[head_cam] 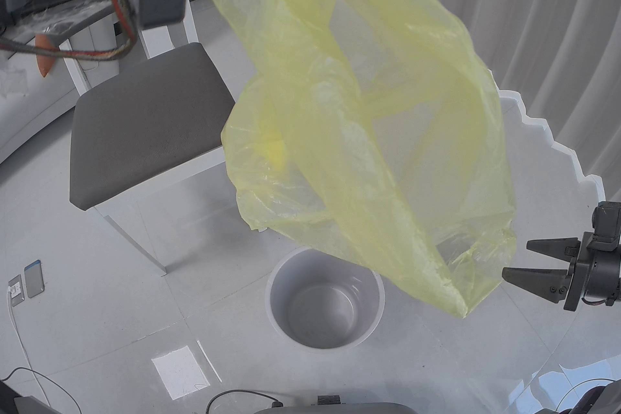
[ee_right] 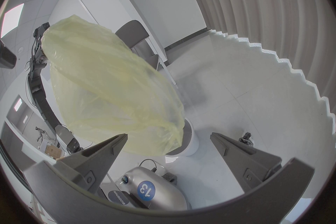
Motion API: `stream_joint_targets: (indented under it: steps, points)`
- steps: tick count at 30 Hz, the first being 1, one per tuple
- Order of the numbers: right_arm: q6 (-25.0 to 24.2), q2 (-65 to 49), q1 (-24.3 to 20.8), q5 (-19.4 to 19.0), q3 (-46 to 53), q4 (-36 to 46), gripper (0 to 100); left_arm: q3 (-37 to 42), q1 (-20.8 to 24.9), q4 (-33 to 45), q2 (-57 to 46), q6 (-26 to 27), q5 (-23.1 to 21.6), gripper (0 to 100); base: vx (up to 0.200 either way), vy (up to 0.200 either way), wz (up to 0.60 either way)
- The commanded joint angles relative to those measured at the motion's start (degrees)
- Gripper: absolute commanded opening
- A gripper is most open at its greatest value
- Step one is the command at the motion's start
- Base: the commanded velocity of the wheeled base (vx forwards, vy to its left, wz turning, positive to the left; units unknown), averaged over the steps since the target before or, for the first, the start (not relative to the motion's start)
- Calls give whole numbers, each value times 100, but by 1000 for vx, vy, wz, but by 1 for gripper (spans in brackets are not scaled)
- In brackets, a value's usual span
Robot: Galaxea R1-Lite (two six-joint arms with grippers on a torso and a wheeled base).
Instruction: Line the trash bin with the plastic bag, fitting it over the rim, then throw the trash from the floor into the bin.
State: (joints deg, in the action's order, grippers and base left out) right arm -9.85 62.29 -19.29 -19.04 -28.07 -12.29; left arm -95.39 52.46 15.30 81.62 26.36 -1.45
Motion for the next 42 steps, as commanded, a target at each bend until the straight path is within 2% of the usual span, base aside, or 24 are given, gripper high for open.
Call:
stream_joint_targets:
  steps: [1,13,22,23,34,37,40,42]
  points:
    - [1,90,-14,-3,-23,-10,100,3,-7,-27,21,1,-4,0,0,0,0]
    - [-43,1189,-5,32,-75,-968,100,-50,10,-185,135,-43,-13,0,0,0,0]
    - [9,1505,-14,32,-40,-1302,100,-59,19,-194,214,-43,-13,0,0,0,0]
    - [1,1487,-14,32,-40,-1320,0,-67,19,-194,223,-43,-13,0,0,0,0]
    - [-35,1567,-58,58,-119,-1329,0,-23,-7,-194,214,-69,-13,0,0,0,0]
    - [-35,1602,-84,58,-137,-1329,0,12,-34,-185,197,-245,-4,0,0,0,0]
    - [-43,1751,-93,85,-269,-1329,0,302,-447,-291,179,-1027,40,0,0,0,0]
    - [-52,1830,-93,111,-330,-1329,0,662,-710,-633,153,-1475,92,0,0,0,0]
